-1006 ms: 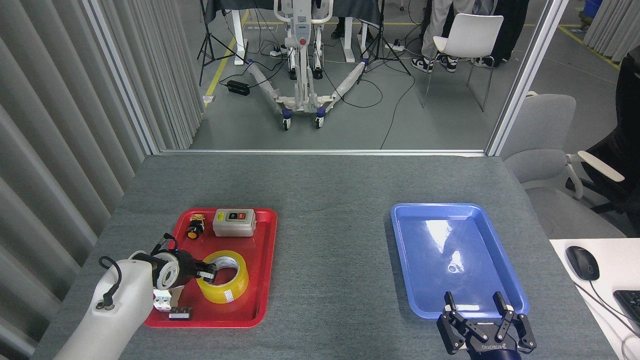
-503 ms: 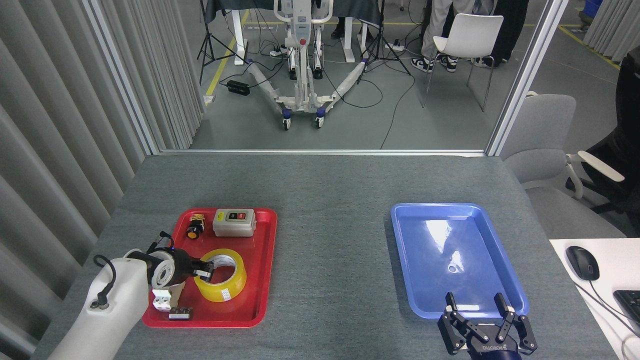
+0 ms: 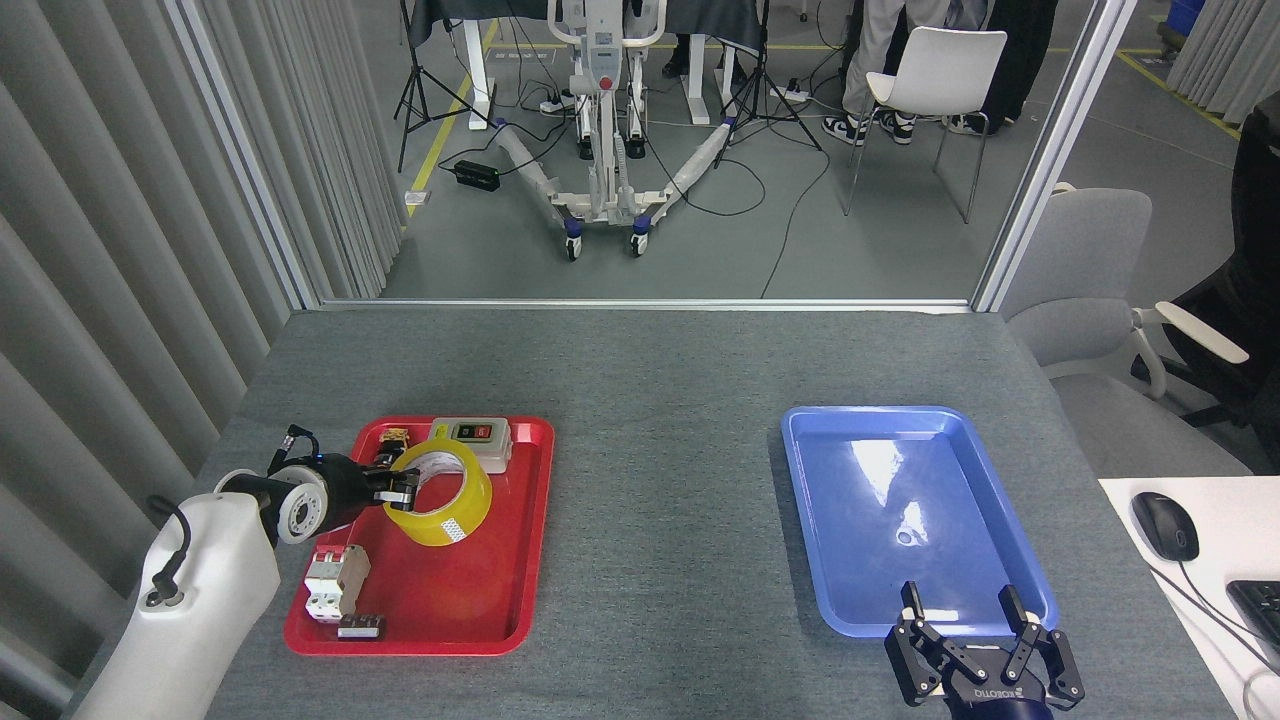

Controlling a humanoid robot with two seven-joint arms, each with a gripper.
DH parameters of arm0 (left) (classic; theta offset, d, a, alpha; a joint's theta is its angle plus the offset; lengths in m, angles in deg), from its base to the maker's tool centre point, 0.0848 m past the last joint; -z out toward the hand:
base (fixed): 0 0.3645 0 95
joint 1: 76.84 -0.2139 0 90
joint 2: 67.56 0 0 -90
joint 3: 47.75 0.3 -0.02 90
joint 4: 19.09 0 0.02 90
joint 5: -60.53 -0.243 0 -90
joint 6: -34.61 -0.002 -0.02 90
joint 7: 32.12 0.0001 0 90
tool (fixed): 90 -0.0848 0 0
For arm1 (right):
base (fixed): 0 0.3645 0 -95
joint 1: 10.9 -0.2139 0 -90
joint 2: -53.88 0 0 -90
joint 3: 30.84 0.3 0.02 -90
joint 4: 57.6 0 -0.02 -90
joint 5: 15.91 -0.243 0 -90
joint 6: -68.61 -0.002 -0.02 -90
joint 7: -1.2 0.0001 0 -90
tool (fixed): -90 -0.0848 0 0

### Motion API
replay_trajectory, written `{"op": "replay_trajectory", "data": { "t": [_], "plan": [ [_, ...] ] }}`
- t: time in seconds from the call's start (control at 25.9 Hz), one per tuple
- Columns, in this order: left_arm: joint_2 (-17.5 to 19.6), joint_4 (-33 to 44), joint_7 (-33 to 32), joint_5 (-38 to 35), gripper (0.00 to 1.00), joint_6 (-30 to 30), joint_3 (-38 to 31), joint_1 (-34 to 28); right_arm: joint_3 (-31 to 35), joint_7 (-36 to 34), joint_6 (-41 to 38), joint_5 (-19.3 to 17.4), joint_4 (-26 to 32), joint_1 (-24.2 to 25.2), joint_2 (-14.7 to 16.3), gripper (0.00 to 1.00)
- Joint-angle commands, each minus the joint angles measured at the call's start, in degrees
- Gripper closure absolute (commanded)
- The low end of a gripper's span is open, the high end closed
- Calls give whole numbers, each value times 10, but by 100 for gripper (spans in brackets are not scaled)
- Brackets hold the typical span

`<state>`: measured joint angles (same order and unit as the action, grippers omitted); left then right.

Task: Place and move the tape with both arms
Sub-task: 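Lift the tape roll with the left gripper and carry it toward the right gripper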

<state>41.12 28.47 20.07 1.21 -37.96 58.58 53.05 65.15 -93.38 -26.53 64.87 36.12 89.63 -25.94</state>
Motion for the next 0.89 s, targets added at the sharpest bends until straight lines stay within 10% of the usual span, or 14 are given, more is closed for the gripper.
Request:
{"op": "replay_trajectory", "data": {
  "t": [0.0,0.39,0.62,0.85],
  "plan": [
    [-6,3,-7,64,90,-11,-36,-10,2,0,-4,0,1,-5,4,0],
    [-42,18,-25,152,90,-35,-88,-58,5,0,-36,-11,31,-12,12,0],
    [-52,27,-25,223,90,-29,-99,-97,3,7,-90,-114,67,-14,23,0],
    [-53,43,-69,385,90,-24,-100,-111,-30,7,-126,-345,60,-14,156,0]
  ]
}}
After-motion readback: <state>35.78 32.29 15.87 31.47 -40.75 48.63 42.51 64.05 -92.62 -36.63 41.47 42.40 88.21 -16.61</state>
